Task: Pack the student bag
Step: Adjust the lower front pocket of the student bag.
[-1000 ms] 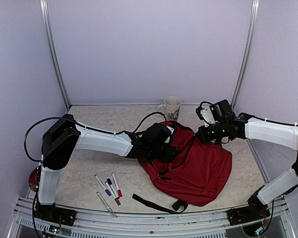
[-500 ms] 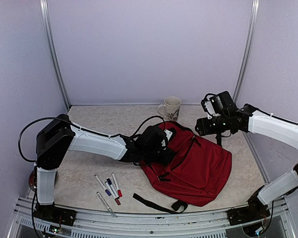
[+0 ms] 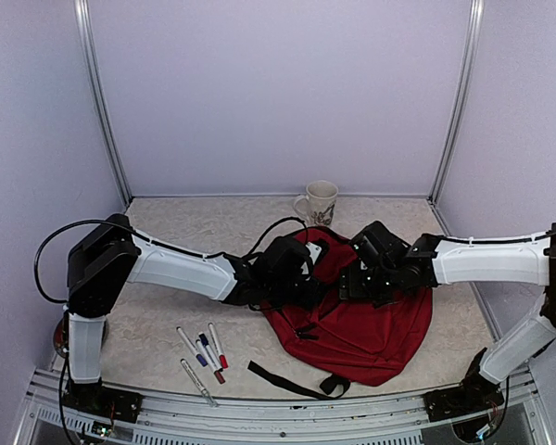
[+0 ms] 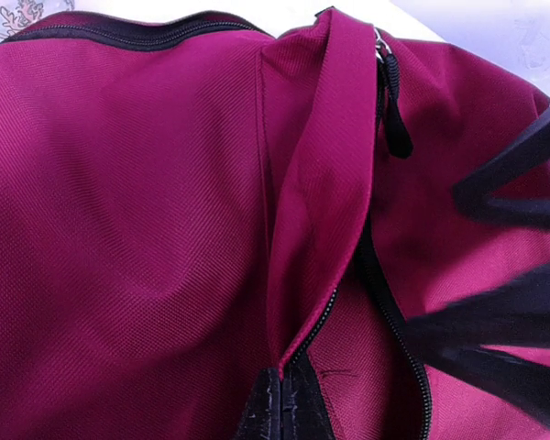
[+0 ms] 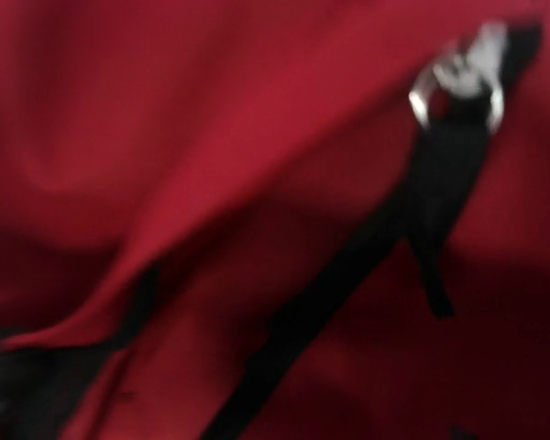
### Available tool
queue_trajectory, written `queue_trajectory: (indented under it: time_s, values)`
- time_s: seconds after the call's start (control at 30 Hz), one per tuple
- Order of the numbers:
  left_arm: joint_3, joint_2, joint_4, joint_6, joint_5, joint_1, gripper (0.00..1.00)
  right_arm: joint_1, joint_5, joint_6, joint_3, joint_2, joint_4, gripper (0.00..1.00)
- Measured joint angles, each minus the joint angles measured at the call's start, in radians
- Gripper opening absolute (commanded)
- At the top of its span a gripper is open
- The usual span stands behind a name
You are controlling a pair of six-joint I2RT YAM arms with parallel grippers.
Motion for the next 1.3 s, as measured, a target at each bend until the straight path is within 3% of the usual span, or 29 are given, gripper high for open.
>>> queue_trajectory:
  time_s: [0.43,0.63,0.93,1.03,1.13,1.3]
  values:
    - [-0.025,-0.034,0.008,0.005,-0.013,-0.001,0.00,0.008,0.085,0.036,-0.016,0.125,0.088,0.74]
    - [-0.048,-0.068,0.010,0.015,-0.017,-0.001,0.00,0.008,0.178,0.037,0.008,0.154,0.052,0.49]
    - [-0.068,-0.075,0.016,0.019,-0.017,-0.002,0.00,0.007,0.352,0.053,0.011,0.119,-0.217,0.33]
    - [-0.068,-0.075,0.016,0.020,-0.017,-0.003,0.00,0.007,0.378,0.051,0.011,0.097,-0.290,0.37]
    - [-0.068,-0.075,0.016,0.021,-0.017,-0.009,0.00,0.006,0.368,0.018,0.011,0.042,-0.310,0.51]
    - [-0.068,-0.076,0.025,0.016,-0.003,-0.014,0.00,0.006,0.250,-0.123,-0.004,-0.095,-0.121,0.78]
